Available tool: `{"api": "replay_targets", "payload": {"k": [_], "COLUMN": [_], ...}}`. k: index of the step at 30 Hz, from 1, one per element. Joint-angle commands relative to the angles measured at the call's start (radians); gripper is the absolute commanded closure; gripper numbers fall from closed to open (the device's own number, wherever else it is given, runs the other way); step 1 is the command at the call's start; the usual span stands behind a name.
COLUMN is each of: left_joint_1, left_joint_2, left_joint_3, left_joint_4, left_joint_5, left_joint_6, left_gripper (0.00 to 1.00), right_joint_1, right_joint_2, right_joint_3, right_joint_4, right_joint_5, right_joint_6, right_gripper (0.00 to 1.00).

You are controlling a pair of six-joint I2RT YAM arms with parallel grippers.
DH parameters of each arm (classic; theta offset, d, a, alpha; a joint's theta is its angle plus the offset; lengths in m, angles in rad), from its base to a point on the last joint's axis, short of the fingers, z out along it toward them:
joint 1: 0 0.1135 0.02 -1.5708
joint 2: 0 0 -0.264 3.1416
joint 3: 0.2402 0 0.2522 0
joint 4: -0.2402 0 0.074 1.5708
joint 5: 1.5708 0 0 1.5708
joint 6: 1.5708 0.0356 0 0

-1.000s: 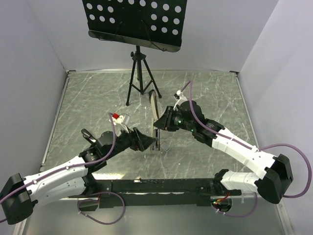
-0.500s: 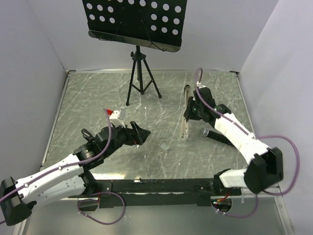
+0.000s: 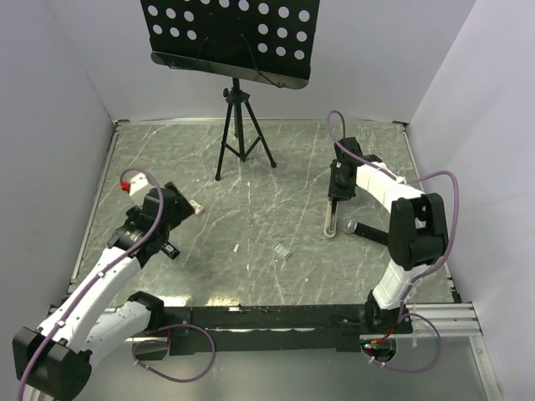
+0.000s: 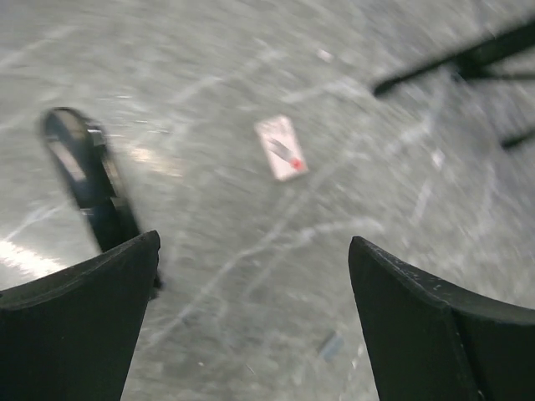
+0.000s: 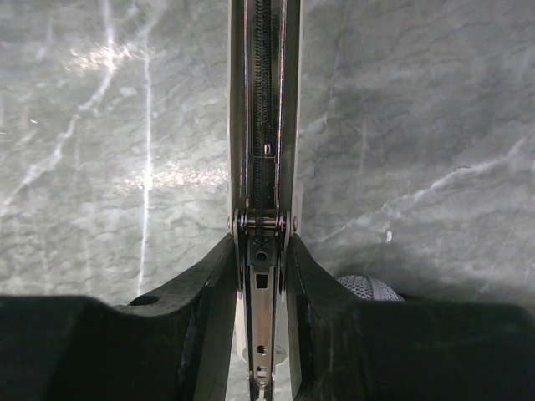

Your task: Unload the staples from the stapler

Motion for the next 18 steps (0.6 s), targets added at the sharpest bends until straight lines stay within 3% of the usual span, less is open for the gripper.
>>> {"api": "replay_targets", "payload": {"k": [1,4,10,18], "left_joint_1": [0.094,0.180,0.313,0.385], "left_joint_2": [0.016,0.089,0.280,0.328], "left_joint_3": [0.045,0.048,0.120,0.085], "left_joint_4": [-0.083,-0.069,-0.212,-0.094], "left_joint_5": [-0.101,-0.110,-0.113,-0.078], "left_joint_6": [-0.072,-0.077,-0.207,-0.134], "left_gripper": [0.02,0.04,0.05,0.05], "right_joint_1": [-0.005,-0.005,-0.005,-0.006], "right_joint_2": [0.022,0.030,0.036,0.051], "right_joint_3": [0.066,0.051,0.024,0.021], "right_joint_4": [0.001,0.023,0.043,0.046], "right_joint_5": [0.010,-0.013,-0.034,-0.016], "right_joint_6": [-0.021,-0.015,-0.007,-0.008], "right_gripper": [1.00,0.91,0.82,0.74]}}
